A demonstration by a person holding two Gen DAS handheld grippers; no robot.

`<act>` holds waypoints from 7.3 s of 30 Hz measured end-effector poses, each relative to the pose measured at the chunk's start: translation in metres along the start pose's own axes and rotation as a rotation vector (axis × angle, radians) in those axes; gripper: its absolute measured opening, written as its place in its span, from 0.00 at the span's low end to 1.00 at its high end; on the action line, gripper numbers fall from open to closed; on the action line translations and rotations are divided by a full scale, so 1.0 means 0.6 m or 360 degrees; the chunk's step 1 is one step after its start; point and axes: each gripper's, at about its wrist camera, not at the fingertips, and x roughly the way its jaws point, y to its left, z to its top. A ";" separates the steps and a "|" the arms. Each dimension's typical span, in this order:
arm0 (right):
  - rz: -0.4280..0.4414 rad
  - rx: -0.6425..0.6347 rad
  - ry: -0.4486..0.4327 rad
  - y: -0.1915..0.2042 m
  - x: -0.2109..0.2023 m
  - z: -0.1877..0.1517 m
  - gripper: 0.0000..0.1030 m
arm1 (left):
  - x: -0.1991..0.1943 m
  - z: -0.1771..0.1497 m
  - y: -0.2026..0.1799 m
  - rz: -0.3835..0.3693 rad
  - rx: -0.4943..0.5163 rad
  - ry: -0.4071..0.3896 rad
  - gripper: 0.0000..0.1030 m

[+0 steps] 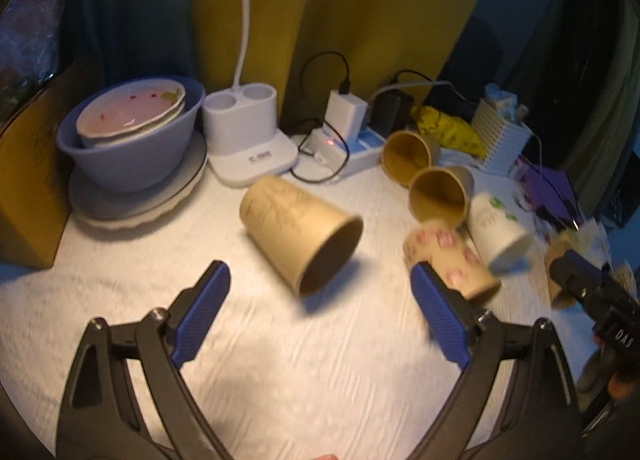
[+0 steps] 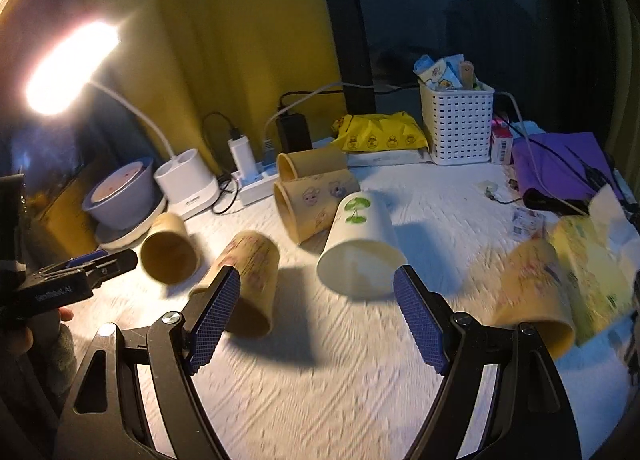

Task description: Flip cup upright

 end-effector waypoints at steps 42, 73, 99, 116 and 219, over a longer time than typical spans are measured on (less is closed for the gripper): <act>0.0046 0.0100 -0.0017 -0.003 -0.123 -0.075 0.79 | -0.049 -0.108 -0.077 -0.0442 0.0329 0.0388 0.59; 0.0035 -0.0406 0.0174 -0.010 -0.207 -0.228 0.79 | -0.157 -0.196 -0.188 -0.0782 0.0650 0.0304 0.78; 0.0412 -0.2432 0.0793 0.232 -0.096 -0.213 0.79 | -0.187 -0.254 0.039 -0.0744 0.0214 0.0176 0.78; 0.0413 -0.2597 0.1043 0.270 -0.040 -0.229 0.73 | -0.191 -0.261 0.059 -0.0758 0.0201 0.0221 0.78; -0.0058 -0.0080 -0.0333 0.053 -0.338 -0.227 0.83 | -0.288 -0.256 -0.073 -0.0524 0.0346 -0.0215 0.78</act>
